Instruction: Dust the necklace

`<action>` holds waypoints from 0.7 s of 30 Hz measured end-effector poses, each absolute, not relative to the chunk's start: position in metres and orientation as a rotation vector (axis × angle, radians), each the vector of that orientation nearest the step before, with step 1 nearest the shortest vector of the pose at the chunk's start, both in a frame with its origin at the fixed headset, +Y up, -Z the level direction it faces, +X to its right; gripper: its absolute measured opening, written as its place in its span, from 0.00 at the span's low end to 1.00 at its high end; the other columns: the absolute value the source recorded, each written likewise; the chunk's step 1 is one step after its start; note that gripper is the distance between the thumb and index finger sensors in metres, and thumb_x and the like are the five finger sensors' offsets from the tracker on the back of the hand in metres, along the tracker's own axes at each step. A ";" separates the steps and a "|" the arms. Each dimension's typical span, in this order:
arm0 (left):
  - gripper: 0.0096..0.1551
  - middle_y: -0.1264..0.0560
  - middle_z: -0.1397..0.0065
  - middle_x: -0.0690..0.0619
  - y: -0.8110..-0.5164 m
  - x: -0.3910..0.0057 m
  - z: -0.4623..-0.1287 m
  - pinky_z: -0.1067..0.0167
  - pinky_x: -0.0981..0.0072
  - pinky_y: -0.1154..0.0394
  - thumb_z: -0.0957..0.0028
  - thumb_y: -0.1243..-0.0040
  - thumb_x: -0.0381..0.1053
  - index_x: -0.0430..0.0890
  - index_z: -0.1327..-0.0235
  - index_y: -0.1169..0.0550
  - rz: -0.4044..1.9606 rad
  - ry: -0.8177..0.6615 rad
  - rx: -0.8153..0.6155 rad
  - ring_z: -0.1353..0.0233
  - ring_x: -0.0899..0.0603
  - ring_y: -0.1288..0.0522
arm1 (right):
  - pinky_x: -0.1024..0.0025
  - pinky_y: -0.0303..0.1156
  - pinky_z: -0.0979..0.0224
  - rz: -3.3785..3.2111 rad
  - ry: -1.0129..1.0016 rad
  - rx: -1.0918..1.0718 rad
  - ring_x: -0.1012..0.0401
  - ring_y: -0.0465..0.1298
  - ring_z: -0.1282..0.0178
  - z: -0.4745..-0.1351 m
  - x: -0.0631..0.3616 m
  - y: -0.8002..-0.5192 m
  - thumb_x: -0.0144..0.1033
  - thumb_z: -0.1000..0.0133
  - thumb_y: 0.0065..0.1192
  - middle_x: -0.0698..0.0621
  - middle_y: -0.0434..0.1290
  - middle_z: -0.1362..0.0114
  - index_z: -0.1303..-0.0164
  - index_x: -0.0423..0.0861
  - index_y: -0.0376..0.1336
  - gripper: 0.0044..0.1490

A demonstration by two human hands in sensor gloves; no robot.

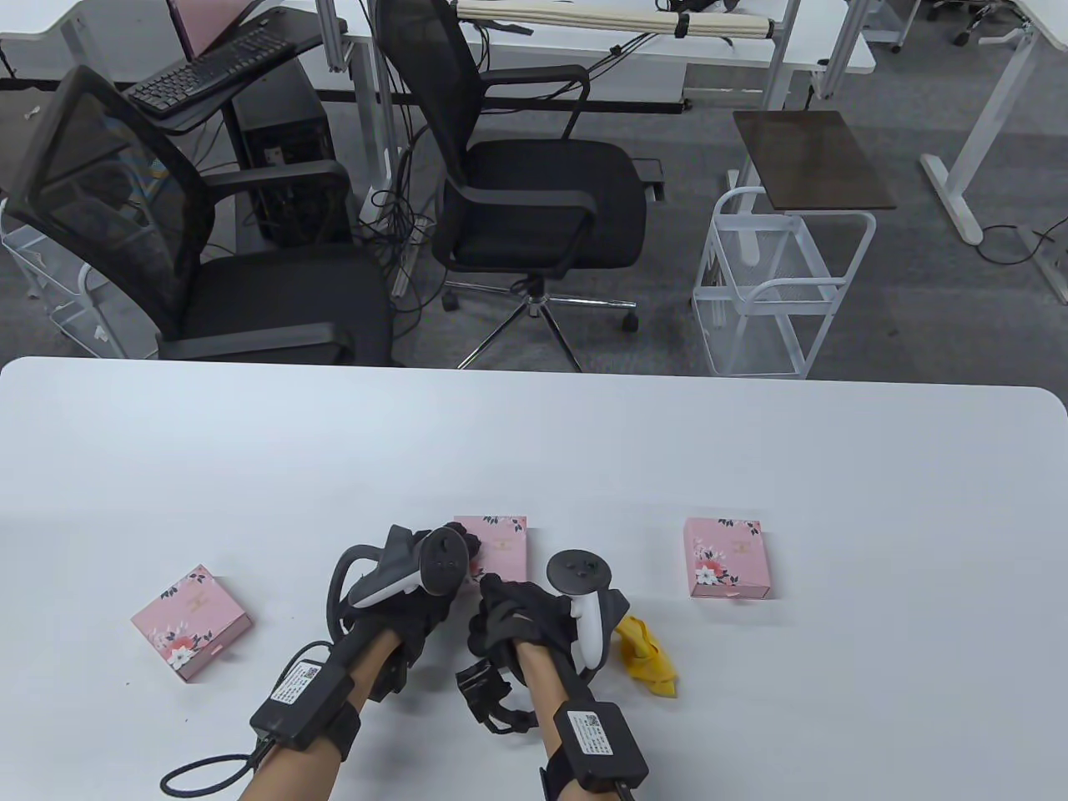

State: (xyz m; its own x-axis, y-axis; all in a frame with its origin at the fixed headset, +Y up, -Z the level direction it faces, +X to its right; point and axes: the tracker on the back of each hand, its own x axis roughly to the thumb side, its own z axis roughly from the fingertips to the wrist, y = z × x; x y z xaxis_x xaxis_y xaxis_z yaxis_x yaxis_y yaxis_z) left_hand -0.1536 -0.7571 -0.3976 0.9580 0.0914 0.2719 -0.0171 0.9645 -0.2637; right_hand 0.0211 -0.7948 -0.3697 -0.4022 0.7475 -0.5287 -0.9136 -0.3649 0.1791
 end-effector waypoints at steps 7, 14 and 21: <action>0.29 0.46 0.11 0.58 -0.757 -0.155 -0.398 0.23 0.38 0.40 0.33 0.54 0.52 0.58 0.18 0.41 0.066 -0.290 -0.269 0.15 0.42 0.43 | 0.62 0.84 0.52 1.959 0.463 -0.494 0.52 0.86 0.58 -0.366 0.017 -0.797 0.34 0.30 0.62 0.34 0.81 0.47 0.39 0.23 0.69 0.27; 0.29 0.46 0.11 0.58 -0.757 -0.154 -0.397 0.23 0.38 0.40 0.33 0.55 0.52 0.58 0.18 0.42 0.056 -0.285 -0.270 0.15 0.42 0.43 | 0.64 0.83 0.54 2.019 0.433 -0.513 0.55 0.86 0.61 -0.363 0.015 -0.796 0.35 0.30 0.63 0.37 0.82 0.49 0.40 0.25 0.70 0.26; 0.29 0.45 0.11 0.57 -0.755 -0.151 -0.396 0.23 0.38 0.40 0.33 0.55 0.52 0.58 0.18 0.41 0.045 -0.266 -0.269 0.15 0.42 0.44 | 0.63 0.83 0.55 2.042 0.450 -0.509 0.55 0.86 0.61 -0.345 0.015 -0.794 0.35 0.31 0.63 0.40 0.81 0.48 0.39 0.25 0.70 0.26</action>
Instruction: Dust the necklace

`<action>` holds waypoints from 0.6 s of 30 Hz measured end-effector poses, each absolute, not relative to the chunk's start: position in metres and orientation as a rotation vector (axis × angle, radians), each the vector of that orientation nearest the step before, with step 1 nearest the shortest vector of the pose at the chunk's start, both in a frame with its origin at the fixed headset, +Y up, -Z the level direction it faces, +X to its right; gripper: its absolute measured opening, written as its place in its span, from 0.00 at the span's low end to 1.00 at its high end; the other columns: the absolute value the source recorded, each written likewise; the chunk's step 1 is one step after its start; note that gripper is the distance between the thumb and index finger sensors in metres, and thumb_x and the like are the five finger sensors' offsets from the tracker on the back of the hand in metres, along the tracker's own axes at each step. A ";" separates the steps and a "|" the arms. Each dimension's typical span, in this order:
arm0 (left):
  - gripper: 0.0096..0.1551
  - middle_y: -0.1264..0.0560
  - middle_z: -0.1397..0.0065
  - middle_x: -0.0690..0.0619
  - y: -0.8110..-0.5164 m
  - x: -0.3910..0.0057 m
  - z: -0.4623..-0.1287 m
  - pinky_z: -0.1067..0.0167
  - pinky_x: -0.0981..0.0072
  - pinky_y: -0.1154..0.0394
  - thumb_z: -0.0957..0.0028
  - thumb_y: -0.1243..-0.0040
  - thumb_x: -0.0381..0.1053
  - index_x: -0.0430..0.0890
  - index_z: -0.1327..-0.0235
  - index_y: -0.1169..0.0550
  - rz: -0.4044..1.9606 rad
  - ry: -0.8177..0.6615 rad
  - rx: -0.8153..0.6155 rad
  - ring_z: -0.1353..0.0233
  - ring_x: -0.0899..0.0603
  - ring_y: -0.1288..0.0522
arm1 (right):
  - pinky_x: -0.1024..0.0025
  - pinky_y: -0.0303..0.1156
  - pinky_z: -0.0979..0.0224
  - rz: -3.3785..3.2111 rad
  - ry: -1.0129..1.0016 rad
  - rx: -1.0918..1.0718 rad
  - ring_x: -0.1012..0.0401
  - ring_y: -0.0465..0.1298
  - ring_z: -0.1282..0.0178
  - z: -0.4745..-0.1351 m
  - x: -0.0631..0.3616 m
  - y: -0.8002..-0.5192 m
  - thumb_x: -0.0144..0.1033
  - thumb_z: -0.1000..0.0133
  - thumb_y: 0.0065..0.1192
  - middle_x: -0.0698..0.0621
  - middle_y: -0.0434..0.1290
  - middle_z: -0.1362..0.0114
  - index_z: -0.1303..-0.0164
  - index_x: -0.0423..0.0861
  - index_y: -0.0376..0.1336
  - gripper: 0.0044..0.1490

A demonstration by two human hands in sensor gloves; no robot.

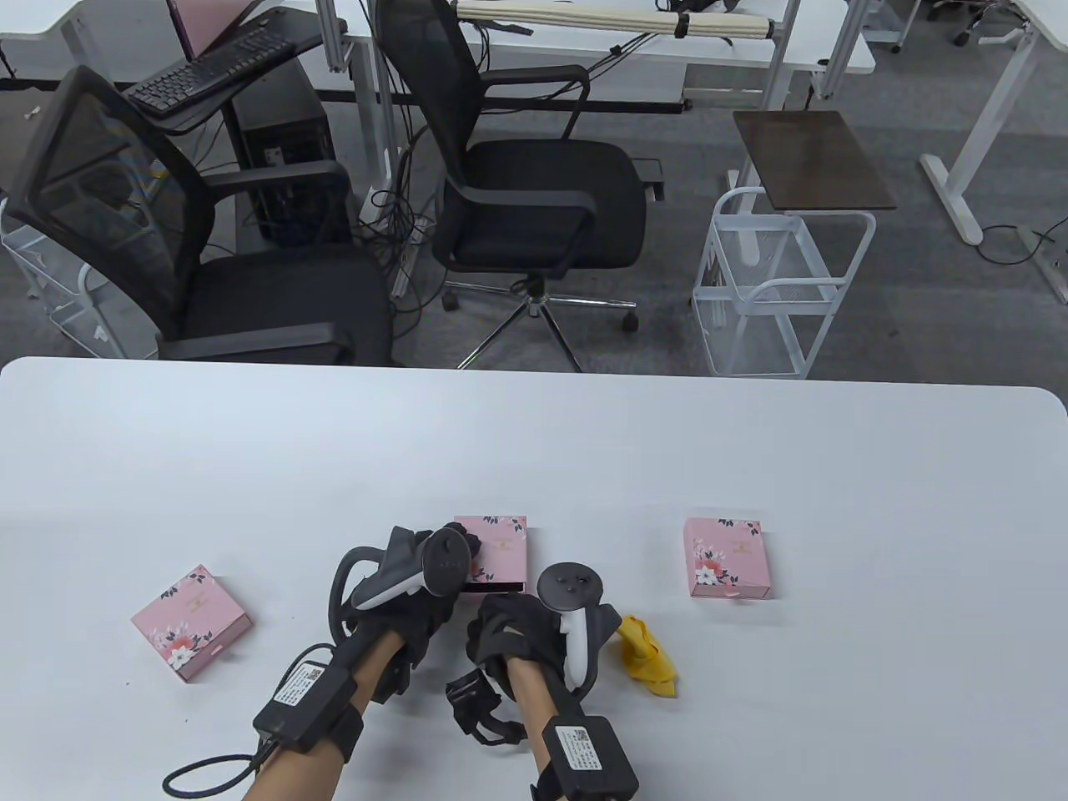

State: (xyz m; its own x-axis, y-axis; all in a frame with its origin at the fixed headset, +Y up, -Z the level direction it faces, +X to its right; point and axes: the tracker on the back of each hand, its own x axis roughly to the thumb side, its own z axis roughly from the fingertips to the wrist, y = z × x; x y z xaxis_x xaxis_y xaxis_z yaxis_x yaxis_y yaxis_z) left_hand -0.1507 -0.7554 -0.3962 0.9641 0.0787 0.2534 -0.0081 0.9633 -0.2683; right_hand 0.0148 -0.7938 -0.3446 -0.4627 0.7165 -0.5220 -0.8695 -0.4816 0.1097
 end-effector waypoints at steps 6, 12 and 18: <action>0.29 0.46 0.11 0.57 -0.756 -0.150 -0.395 0.23 0.37 0.41 0.33 0.56 0.52 0.58 0.17 0.42 0.052 -0.255 -0.279 0.15 0.41 0.45 | 0.62 0.83 0.54 2.071 0.482 -0.475 0.55 0.86 0.61 -0.328 0.017 -0.792 0.35 0.30 0.62 0.40 0.81 0.47 0.37 0.27 0.69 0.25; 0.30 0.49 0.10 0.56 -0.758 -0.147 -0.393 0.23 0.36 0.43 0.32 0.56 0.51 0.57 0.17 0.45 0.033 -0.246 -0.286 0.15 0.39 0.48 | 0.62 0.83 0.54 2.100 0.506 -0.448 0.54 0.86 0.61 -0.309 0.019 -0.791 0.36 0.30 0.62 0.40 0.82 0.47 0.37 0.29 0.68 0.24; 0.30 0.48 0.10 0.55 -0.754 -0.141 -0.392 0.22 0.35 0.46 0.32 0.56 0.51 0.56 0.16 0.44 0.002 -0.225 -0.299 0.15 0.36 0.50 | 0.60 0.83 0.53 2.087 0.547 -0.421 0.53 0.86 0.60 -0.293 0.022 -0.792 0.36 0.30 0.61 0.40 0.81 0.46 0.36 0.30 0.68 0.24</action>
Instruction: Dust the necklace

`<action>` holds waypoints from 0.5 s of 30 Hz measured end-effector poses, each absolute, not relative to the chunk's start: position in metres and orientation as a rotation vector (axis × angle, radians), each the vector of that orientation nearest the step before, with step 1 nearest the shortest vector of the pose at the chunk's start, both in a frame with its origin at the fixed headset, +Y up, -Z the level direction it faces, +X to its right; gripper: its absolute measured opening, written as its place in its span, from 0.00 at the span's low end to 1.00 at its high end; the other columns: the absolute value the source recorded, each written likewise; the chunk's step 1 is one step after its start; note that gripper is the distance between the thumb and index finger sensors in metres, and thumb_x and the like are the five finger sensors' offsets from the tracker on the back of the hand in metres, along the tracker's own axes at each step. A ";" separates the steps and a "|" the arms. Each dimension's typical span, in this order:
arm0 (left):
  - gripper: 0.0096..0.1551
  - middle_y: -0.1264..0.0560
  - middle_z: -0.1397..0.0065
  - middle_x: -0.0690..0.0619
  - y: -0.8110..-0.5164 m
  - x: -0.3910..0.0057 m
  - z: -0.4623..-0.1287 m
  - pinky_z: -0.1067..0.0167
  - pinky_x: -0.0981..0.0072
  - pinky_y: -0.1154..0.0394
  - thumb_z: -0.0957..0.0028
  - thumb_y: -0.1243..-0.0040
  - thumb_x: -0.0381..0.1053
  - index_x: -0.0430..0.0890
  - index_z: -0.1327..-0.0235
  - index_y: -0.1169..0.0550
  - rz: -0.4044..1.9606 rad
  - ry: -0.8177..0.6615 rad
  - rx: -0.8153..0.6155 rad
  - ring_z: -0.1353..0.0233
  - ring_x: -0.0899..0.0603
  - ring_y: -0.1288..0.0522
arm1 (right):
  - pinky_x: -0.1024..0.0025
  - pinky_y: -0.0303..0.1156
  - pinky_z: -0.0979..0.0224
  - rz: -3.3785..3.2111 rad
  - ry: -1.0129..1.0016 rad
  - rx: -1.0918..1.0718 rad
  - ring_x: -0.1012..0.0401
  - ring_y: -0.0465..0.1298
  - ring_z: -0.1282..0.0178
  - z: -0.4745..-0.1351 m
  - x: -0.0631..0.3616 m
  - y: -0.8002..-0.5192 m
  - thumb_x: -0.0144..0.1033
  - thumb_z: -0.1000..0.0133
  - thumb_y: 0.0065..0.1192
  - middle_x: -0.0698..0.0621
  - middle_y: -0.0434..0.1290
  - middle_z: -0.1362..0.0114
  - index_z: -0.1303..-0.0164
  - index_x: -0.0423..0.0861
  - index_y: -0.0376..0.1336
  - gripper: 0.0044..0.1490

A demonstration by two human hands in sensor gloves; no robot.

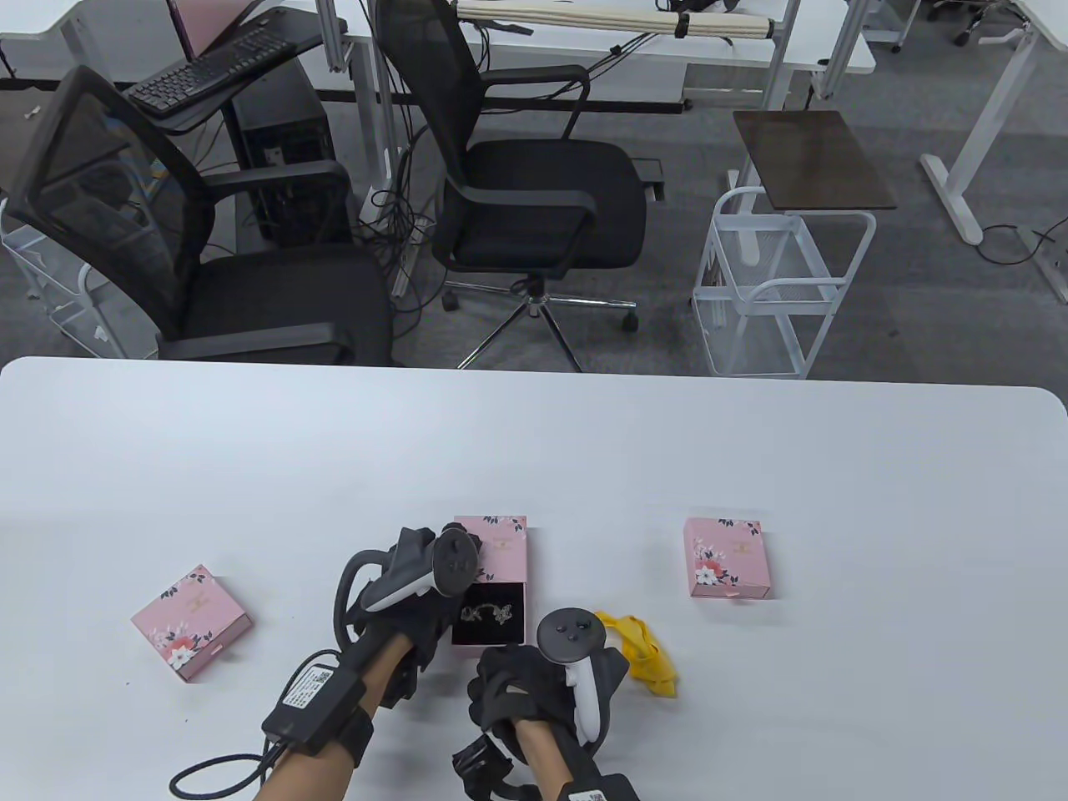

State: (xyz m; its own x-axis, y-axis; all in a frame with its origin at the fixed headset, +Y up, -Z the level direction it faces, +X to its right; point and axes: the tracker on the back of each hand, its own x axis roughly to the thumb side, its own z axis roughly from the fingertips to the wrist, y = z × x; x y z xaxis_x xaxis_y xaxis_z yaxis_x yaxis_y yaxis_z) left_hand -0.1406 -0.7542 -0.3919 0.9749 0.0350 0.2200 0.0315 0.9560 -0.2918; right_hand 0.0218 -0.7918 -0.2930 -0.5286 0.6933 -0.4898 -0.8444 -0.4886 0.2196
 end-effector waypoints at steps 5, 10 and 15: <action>0.31 0.49 0.10 0.55 -0.753 -0.137 -0.391 0.22 0.35 0.47 0.32 0.57 0.52 0.56 0.16 0.45 -0.027 -0.224 -0.304 0.15 0.36 0.51 | 0.59 0.83 0.52 2.084 0.550 -0.416 0.52 0.86 0.59 -0.286 0.024 -0.791 0.35 0.30 0.61 0.39 0.81 0.46 0.36 0.30 0.68 0.24; 0.31 0.49 0.10 0.55 -0.754 -0.139 -0.392 0.22 0.34 0.48 0.32 0.57 0.52 0.56 0.16 0.45 -0.005 -0.228 -0.304 0.15 0.36 0.51 | 0.58 0.82 0.51 2.079 0.573 -0.406 0.51 0.86 0.58 -0.280 0.024 -0.790 0.36 0.29 0.61 0.38 0.81 0.45 0.36 0.29 0.68 0.24; 0.32 0.54 0.09 0.54 -0.750 -0.139 -0.385 0.22 0.34 0.49 0.32 0.57 0.53 0.56 0.15 0.47 0.008 -0.256 -0.291 0.15 0.35 0.53 | 0.55 0.81 0.48 2.077 0.594 -0.356 0.48 0.85 0.54 -0.276 0.026 -0.786 0.37 0.30 0.63 0.36 0.80 0.41 0.32 0.28 0.65 0.29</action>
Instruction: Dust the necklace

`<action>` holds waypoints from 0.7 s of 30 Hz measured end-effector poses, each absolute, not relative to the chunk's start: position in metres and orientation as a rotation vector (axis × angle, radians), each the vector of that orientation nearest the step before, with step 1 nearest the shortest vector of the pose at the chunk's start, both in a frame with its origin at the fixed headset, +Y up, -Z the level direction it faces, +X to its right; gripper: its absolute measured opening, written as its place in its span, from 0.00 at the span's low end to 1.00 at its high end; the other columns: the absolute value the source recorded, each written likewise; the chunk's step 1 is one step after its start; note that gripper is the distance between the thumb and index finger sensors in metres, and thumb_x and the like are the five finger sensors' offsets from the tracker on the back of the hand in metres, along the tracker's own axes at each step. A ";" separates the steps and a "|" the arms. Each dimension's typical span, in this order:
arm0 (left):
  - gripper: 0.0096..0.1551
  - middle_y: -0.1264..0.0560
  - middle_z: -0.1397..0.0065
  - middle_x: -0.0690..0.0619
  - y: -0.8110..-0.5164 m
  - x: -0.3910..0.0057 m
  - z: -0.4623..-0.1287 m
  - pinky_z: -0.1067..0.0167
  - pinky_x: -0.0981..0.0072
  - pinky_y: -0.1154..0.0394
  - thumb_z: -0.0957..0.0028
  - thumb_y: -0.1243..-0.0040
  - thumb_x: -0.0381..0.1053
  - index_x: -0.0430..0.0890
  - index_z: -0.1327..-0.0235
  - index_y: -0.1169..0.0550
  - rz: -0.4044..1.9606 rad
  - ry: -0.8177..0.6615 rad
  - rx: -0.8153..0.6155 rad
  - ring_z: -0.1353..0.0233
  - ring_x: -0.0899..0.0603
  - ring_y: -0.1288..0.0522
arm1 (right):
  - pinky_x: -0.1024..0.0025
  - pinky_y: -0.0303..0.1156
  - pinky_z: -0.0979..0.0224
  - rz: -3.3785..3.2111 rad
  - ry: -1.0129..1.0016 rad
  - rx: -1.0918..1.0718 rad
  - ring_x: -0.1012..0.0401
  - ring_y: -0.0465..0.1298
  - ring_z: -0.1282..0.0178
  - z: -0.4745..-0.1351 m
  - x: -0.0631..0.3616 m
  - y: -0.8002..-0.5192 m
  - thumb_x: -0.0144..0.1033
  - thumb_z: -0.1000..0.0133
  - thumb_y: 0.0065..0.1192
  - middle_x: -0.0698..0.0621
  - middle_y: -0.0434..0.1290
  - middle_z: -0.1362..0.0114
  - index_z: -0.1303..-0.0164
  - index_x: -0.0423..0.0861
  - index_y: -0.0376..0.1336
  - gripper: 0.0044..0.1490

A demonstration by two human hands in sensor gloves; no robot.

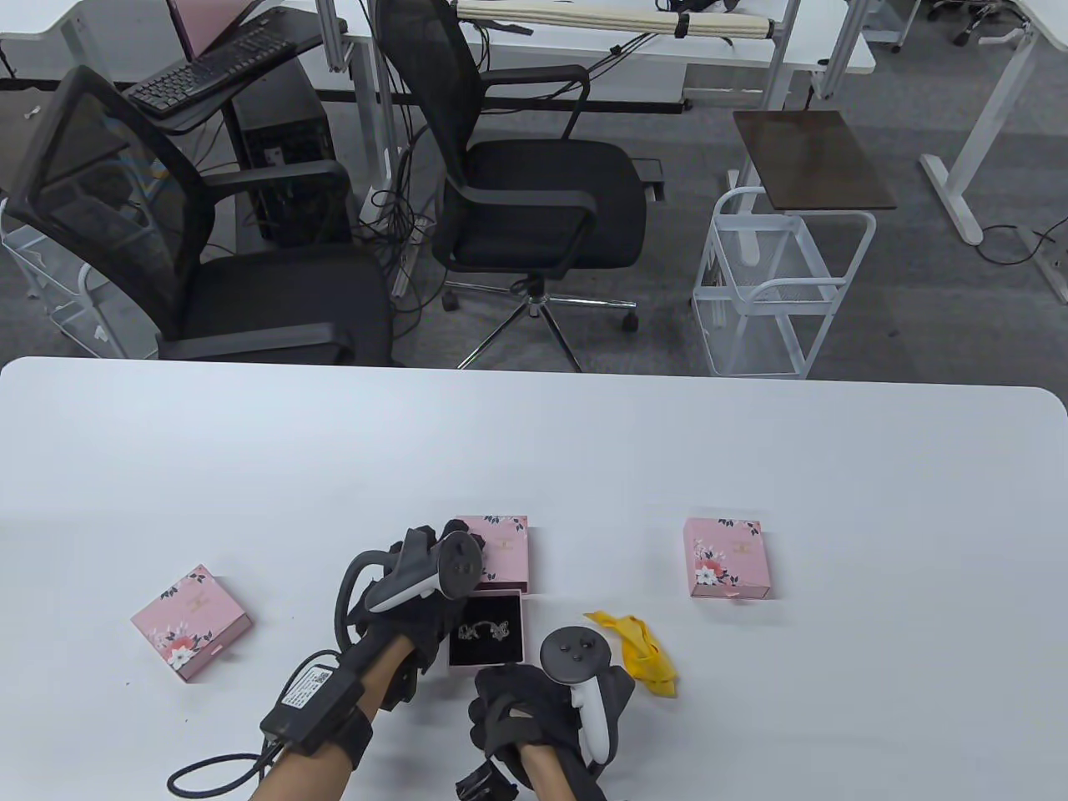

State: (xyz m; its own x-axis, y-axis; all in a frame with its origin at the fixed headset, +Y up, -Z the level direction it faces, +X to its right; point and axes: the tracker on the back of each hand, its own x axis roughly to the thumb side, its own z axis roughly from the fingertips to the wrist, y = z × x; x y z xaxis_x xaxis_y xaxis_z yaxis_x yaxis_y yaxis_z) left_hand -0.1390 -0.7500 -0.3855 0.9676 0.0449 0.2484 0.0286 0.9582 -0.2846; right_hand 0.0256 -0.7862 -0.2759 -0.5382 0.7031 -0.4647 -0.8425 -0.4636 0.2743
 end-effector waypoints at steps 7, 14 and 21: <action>0.32 0.53 0.09 0.54 -0.724 -0.158 -0.355 0.23 0.34 0.49 0.32 0.57 0.53 0.56 0.15 0.47 0.108 -0.296 -0.194 0.15 0.34 0.52 | 0.55 0.81 0.47 2.175 0.588 -0.236 0.47 0.84 0.54 -0.271 0.042 -0.762 0.41 0.31 0.64 0.36 0.79 0.41 0.31 0.29 0.65 0.31; 0.35 0.52 0.09 0.53 -0.710 -0.181 -0.310 0.23 0.33 0.49 0.33 0.55 0.58 0.55 0.14 0.46 0.177 -0.297 -0.105 0.16 0.32 0.53 | 0.55 0.80 0.47 2.401 0.132 -0.119 0.49 0.84 0.55 -0.289 0.045 -0.729 0.37 0.32 0.65 0.40 0.80 0.43 0.32 0.36 0.67 0.24; 0.36 0.50 0.09 0.52 -0.708 -0.186 -0.289 0.23 0.33 0.49 0.33 0.54 0.61 0.54 0.14 0.45 0.229 -0.292 -0.030 0.16 0.32 0.51 | 0.47 0.74 0.36 2.748 0.047 0.045 0.42 0.77 0.41 -0.311 0.017 -0.729 0.35 0.32 0.65 0.34 0.72 0.30 0.25 0.39 0.64 0.27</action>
